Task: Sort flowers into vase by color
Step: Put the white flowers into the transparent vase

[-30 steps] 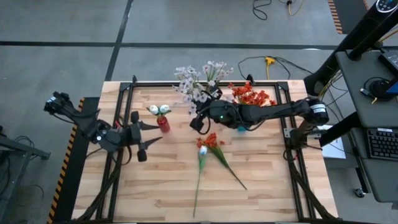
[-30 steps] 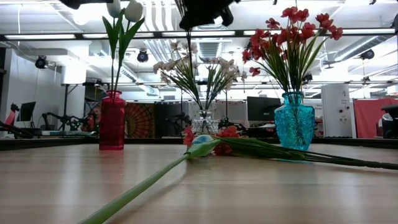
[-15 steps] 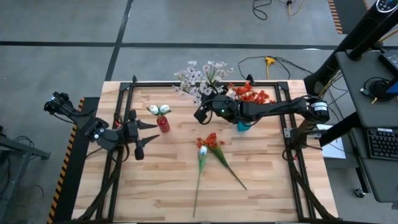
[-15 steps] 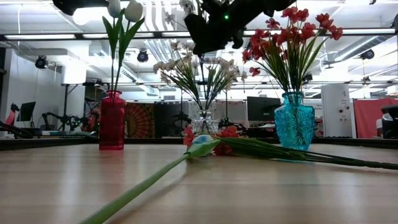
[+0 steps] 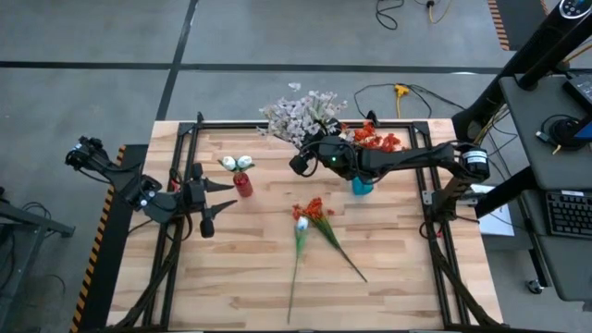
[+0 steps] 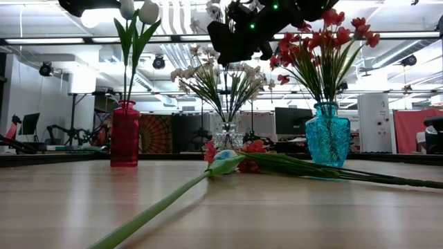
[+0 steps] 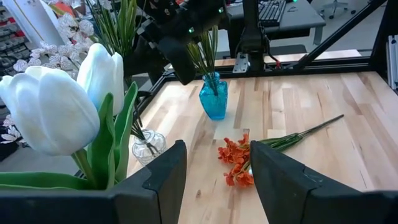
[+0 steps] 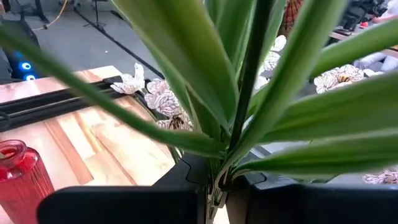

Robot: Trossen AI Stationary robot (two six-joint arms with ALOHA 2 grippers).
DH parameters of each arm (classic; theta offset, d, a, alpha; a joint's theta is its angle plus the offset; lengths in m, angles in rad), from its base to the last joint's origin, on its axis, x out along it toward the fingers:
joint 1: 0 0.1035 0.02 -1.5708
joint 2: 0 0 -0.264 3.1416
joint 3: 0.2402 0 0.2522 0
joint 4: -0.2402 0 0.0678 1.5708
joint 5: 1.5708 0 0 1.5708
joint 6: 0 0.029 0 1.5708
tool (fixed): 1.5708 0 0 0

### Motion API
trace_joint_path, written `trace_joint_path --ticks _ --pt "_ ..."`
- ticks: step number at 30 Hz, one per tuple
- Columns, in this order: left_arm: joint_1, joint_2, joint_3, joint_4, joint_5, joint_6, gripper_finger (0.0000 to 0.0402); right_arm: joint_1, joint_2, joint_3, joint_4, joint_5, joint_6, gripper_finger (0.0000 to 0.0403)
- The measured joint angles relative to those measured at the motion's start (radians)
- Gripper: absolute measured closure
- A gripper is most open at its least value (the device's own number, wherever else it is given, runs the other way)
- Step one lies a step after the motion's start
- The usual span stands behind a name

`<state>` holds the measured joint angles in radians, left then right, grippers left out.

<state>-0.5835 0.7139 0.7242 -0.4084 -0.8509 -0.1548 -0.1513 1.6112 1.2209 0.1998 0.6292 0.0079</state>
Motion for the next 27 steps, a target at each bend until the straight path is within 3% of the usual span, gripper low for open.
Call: trace_joint_path --ticks 27 --pt "0.0 0.002 -0.001 0.002 -0.005 0.012 0.0242 -0.018 0.026 0.0 0.015 -0.001 0.01 0.0381"
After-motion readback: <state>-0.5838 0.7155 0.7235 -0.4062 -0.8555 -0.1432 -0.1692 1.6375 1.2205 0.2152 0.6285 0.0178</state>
